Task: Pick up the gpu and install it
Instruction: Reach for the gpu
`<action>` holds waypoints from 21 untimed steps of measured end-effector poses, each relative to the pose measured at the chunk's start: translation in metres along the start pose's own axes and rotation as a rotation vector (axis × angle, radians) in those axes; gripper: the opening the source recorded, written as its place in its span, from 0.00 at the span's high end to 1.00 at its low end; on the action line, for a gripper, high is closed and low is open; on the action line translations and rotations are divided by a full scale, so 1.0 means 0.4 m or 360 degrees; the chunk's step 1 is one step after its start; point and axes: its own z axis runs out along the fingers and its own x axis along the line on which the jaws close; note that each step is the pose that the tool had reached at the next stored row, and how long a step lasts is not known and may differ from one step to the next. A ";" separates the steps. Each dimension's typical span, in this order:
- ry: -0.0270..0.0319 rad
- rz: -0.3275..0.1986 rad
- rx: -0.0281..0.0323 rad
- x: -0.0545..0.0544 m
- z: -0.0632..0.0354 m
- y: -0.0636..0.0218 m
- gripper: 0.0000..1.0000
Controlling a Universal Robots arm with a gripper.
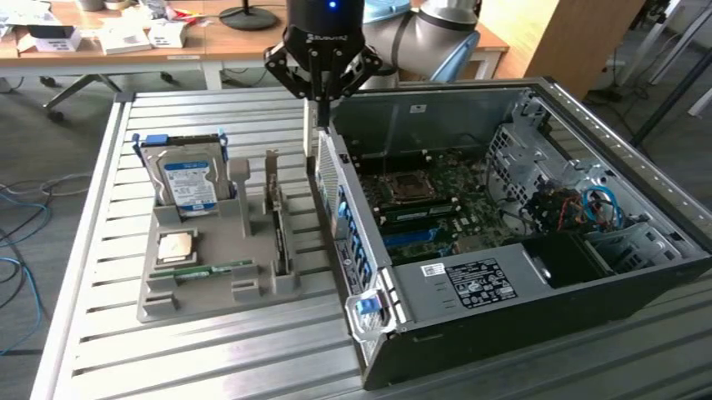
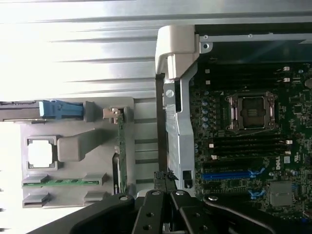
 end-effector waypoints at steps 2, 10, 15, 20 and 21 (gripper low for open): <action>0.00000 0.0000 0.00001 0.011 0.000 0.000 0.89; -0.00001 0.0002 0.00002 0.064 0.002 0.002 0.89; -0.00002 0.0003 0.00008 0.092 0.004 0.003 0.89; -0.00001 0.0003 0.00017 0.113 0.006 0.004 0.89; -0.00003 0.0003 0.00018 0.118 0.007 0.004 0.89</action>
